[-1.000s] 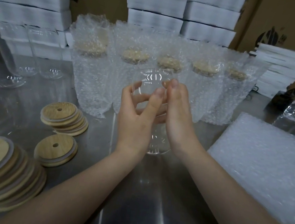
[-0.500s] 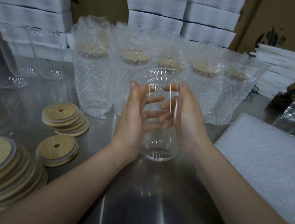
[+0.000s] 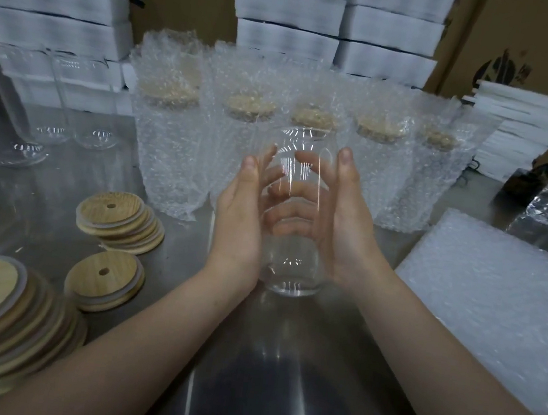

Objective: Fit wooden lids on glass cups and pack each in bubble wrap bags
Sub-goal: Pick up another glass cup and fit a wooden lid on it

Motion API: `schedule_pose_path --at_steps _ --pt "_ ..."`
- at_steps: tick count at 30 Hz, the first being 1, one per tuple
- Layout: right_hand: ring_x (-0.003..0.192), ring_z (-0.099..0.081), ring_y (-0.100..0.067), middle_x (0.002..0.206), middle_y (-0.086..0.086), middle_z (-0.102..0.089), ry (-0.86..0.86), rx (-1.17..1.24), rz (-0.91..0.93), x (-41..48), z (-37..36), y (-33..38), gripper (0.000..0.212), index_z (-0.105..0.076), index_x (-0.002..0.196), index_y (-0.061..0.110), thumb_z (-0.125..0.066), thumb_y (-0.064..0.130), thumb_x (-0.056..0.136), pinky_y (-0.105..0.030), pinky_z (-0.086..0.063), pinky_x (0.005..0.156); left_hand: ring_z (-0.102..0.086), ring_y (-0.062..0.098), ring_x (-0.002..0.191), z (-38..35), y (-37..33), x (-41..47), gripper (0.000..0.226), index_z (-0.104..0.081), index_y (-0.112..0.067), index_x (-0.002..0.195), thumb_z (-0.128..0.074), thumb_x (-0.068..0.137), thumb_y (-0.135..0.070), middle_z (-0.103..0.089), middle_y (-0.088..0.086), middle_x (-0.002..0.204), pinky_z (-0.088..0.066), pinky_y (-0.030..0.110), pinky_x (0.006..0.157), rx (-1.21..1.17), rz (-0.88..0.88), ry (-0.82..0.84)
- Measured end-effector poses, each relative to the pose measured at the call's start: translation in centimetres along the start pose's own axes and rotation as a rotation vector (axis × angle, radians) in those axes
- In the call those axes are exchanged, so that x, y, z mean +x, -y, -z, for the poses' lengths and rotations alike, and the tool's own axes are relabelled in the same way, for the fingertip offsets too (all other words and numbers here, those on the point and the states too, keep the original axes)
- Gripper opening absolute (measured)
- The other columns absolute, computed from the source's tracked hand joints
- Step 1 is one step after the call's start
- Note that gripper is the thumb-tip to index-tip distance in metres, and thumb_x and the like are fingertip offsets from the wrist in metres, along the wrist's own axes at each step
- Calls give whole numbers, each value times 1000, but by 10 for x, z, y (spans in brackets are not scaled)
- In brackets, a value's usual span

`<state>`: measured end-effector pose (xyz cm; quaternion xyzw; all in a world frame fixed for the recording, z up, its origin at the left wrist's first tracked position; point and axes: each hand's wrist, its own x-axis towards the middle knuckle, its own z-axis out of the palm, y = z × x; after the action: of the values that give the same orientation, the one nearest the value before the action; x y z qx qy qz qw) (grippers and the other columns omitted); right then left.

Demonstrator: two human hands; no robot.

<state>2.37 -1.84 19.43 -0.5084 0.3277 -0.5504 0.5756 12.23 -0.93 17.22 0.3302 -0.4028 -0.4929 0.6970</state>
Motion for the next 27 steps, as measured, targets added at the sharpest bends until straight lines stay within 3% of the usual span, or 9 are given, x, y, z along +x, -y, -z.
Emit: schedule_pose_path --at_steps 2,6,8,10,13,16,20,24,27 --pt "61 -66 -24 83 -12 -70 -77 -56 70 1 -1 0 66 -55 122 15 -38 63 81 -31 -55 52 -68 9 104 -4 1 -5 36 -58 -26 123 -42 101 -48 -71 -12 108 -57 36 91 92 -49 51" --pt "77 -66 -27 91 -16 -67 -223 -232 211 -1 -5 -3 43 -55 107 22 -36 59 94 -39 -57 67 -56 -13 111 -9 6 -17 86 -36 -28 140 -61 66 -67 -49 -18 131 -51 14 87 291 -180 60" --pt "79 -64 -32 89 -17 -62 -240 -258 242 -4 -7 -4 38 -50 99 22 -35 57 93 -43 -57 74 -58 -13 107 -9 6 -18 96 -32 -30 144 -63 62 -69 -49 -18 130 -53 15 85 354 -208 36" --pt "78 -65 -36 87 -20 -64 -217 -258 242 -6 -8 -3 35 -47 100 20 -32 52 100 -46 -58 73 -65 -8 96 -7 6 -17 92 -34 -32 143 -61 64 -71 -58 -16 121 -56 24 81 386 -220 10" --pt "63 -68 -13 82 -2 -67 -192 -219 195 -4 -8 -1 36 -49 108 20 -27 49 103 -34 -59 58 -70 1 87 -3 9 -17 85 -37 -32 142 -55 69 -71 -67 -11 113 -56 33 76 385 -243 -10" --pt "65 -65 -16 74 1 -64 -209 -177 123 1 -5 -1 46 -53 119 18 -22 50 105 -30 -53 58 -72 9 91 -1 9 -17 78 -40 -31 140 -53 73 -69 -71 -11 108 -58 34 76 323 -240 20" --pt "62 -60 -20 78 -5 -65 -245 -193 101 4 -1 0 39 -56 107 22 -22 43 106 -34 -50 60 -69 23 106 0 6 -14 59 -50 -39 127 -43 78 -72 -71 -2 117 -58 44 86 245 -201 44" --pt "52 -58 -15 68 1 -64 -274 -159 60 3 4 -1 34 -60 97 21 -30 34 106 -25 -46 49 -75 21 83 2 4 -13 44 -56 -41 118 -32 91 -65 -75 -3 103 -57 29 60 162 -119 52" --pt "51 -57 -15 62 3 -63 -294 -113 45 2 5 -2 33 -62 91 16 -35 30 106 -23 -45 46 -75 25 80 4 5 -11 43 -59 -41 115 -29 93 -63 -76 1 103 -57 31 55 112 -63 56"
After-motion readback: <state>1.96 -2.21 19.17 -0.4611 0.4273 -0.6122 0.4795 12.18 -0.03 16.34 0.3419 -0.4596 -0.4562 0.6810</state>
